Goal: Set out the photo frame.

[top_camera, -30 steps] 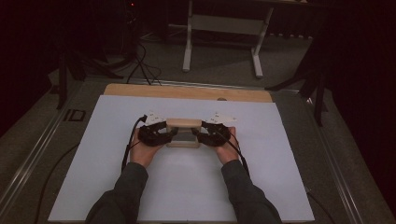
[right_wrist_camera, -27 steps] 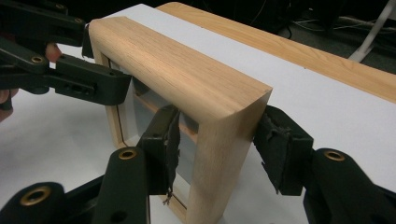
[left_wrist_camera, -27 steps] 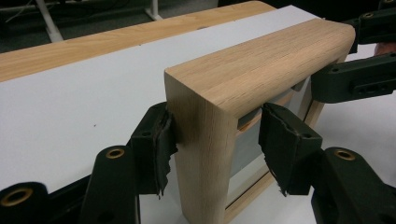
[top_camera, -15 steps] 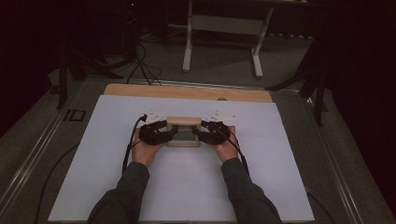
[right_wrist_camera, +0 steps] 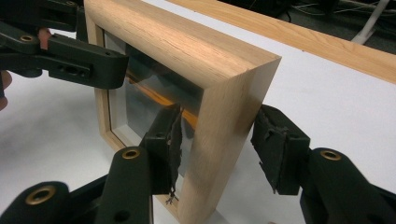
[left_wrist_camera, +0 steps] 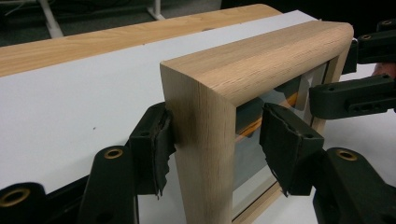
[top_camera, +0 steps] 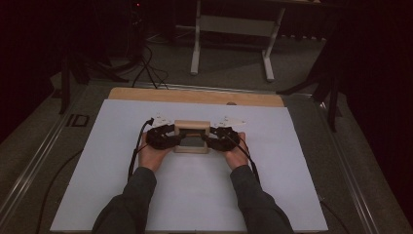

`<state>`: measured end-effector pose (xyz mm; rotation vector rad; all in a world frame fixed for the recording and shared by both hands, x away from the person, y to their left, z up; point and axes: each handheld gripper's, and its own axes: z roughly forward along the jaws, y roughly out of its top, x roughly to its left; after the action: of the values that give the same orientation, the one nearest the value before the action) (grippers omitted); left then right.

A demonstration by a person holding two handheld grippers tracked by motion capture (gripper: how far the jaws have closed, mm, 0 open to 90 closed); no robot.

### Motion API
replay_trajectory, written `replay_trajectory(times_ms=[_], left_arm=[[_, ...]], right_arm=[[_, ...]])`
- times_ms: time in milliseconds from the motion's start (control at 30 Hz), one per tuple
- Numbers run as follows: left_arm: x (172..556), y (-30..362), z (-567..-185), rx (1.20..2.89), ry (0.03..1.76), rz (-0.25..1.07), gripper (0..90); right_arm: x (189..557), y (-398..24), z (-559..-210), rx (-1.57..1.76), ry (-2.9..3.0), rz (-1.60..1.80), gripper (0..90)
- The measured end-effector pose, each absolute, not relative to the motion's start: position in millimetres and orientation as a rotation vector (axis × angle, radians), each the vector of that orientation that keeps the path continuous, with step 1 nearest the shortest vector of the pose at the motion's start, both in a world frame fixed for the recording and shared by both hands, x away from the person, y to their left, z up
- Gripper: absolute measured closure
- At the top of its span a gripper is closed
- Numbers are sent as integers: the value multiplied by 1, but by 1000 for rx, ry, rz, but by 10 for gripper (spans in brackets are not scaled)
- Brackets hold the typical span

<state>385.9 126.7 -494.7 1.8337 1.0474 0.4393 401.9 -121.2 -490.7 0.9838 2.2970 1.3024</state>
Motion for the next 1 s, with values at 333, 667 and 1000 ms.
replay_trajectory(times_ms=[333,667,1000], left_arm=[[388,128,-498,1832,1056,421,437],[390,130,-503,1825,1044,388,440],[392,130,-505,1820,1061,368,413]], right_arm=[[404,-121,-493,982,2307,1285,521],[404,-120,-497,999,2330,1279,506],[405,-120,-499,998,2332,1273,507]])
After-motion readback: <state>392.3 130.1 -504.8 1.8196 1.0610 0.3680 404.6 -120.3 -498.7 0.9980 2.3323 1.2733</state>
